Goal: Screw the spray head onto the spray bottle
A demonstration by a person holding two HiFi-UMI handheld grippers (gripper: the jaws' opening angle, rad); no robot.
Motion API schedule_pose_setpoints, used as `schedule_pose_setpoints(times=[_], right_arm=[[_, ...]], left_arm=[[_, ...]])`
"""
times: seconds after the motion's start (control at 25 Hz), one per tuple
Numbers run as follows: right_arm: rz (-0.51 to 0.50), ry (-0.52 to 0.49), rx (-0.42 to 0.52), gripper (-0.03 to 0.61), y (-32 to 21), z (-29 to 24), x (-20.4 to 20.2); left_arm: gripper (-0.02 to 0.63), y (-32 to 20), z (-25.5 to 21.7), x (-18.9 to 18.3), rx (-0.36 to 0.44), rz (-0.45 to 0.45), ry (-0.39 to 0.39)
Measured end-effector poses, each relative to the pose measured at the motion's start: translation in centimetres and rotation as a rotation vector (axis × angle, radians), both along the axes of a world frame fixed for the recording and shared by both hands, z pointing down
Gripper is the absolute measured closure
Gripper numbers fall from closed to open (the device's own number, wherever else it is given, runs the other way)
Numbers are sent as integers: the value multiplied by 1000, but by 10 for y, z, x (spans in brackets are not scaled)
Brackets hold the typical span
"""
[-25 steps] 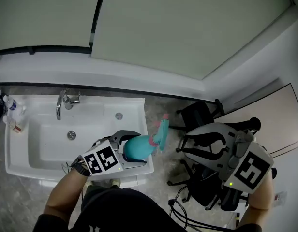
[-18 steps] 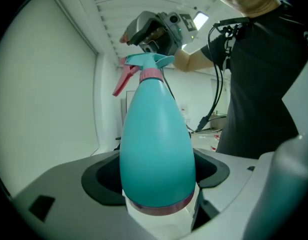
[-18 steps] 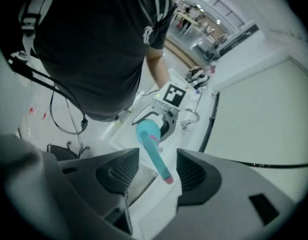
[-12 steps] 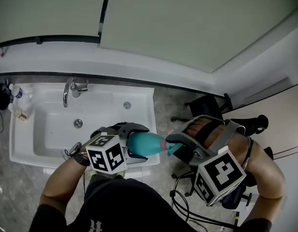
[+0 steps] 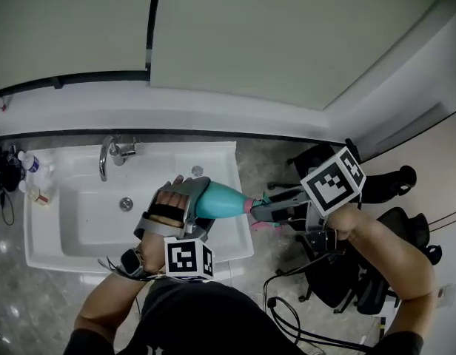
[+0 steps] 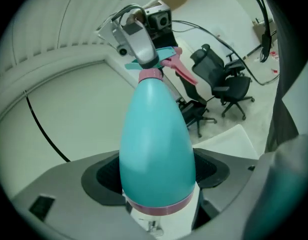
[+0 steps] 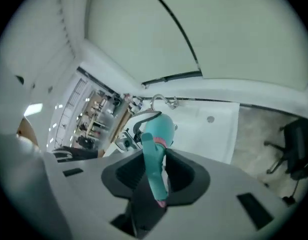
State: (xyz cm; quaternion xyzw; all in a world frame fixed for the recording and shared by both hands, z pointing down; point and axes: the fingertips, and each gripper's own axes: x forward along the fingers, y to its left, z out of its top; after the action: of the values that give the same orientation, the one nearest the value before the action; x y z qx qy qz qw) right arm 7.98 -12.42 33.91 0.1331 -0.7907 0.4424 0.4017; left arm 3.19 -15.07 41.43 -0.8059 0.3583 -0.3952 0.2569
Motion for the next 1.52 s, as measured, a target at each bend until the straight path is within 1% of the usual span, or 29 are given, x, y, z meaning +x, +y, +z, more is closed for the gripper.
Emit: schedule_pose_setpoints(times=[0.04, 0.08, 0.12, 0.16, 0.2, 0.24, 0.28, 0.32, 0.36, 0.4, 0.44, 0.48, 0.52, 0.6, 0.64, 0.68, 0.72, 0.76, 0.8, 0.84, 0.88, 0.96, 1.04, 1.08, 1.16, 1.28, 1.32, 1.44, 1.52], right_arm=[[27, -30, -20, 465, 1, 0, -2], [16, -51, -2, 465, 3, -3, -3], [-22, -64, 52, 463, 5, -10, -4], [-79, -78, 130, 458, 8, -20, -5], [-153, -101, 221, 438, 12, -36, -5], [-243, -131, 323, 417, 17, -55, -5], [-357, -155, 443, 417, 22, -73, -5], [-498, -153, 588, 417, 28, -87, -4], [-659, -118, 748, 417, 34, -93, -2], [-826, -57, 901, 417, 42, -93, 0], [-983, 11, 1026, 417, 50, -86, 2], [-1118, 72, 1106, 417, 59, -76, 2], [-1227, 119, 1148, 417, 68, -65, 0], [-1392, 176, 1181, 416, 83, -41, -5], [-1444, 189, 1194, 398, 88, -32, -9], [-1465, 195, 1197, 393, 91, -24, -13], [-1449, 199, 1174, 393, 92, -18, -15], [-1402, 204, 1124, 402, 91, -13, -16], [-1338, 209, 1064, 450, 88, -10, -16], [-1271, 211, 1016, 453, 84, -8, -16], [-1215, 209, 990, 453, 79, -6, -16], [-1148, 197, 971, 453, 73, -3, -17], [-1113, 177, 961, 453, 71, -3, -18], [-1098, 164, 957, 452, 70, -3, -18], [-1068, 135, 939, 451, 69, -2, -18], [-1017, 85, 871, 453, 70, 3, -16], [-1008, 77, 851, 453, 71, 6, -16], [-1003, 77, 817, 453, 71, 10, -14], [-987, 69, 795, 453, 72, 11, -15]], left_arm=[[225, 2, 6, 3, -51, 24, 37], [225, 7, 12, 6, -118, 62, 90], [225, 12, 17, 10, -189, 106, 143], [225, 18, 22, 12, -258, 153, 190], [225, 24, 25, 14, -326, 203, 232], [225, 32, 27, 16, -394, 262, 271], [225, 42, 28, 18, -465, 334, 307], [225, 54, 27, 20, -540, 418, 339], [225, 66, 26, 21, -617, 508, 362], [225, 78, 24, 21, -688, 596, 376], [225, 89, 22, 21, -751, 672, 380], [225, 99, 20, 20, -805, 731, 377], [225, 107, 20, 20, -849, 776, 367], [225, 122, 19, 21, -911, 840, 339], [225, 127, 18, 22, -931, 863, 327], [225, 131, 16, 24, -940, 878, 317], [224, 132, 14, 26, -932, 880, 307], [224, 130, 12, 27, -908, 862, 298], [224, 125, 11, 27, -868, 825, 285], [224, 118, 12, 26, -820, 770, 267], [224, 109, 15, 24, -770, 706, 243], [224, 97, 21, 21, -683, 592, 180], [224, 91, 25, 19, -643, 528, 122], [225, 90, 26, 18, -642, 512, 102], [225, 91, 28, 17, -675, 509, 82], [225, 102, 34, 20, -781, 553, 95], [225, 105, 36, 21, -805, 559, 93], [227, 106, 42, 21, -819, 540, 38], [227, 107, 44, 21, -823, 534, 14]])
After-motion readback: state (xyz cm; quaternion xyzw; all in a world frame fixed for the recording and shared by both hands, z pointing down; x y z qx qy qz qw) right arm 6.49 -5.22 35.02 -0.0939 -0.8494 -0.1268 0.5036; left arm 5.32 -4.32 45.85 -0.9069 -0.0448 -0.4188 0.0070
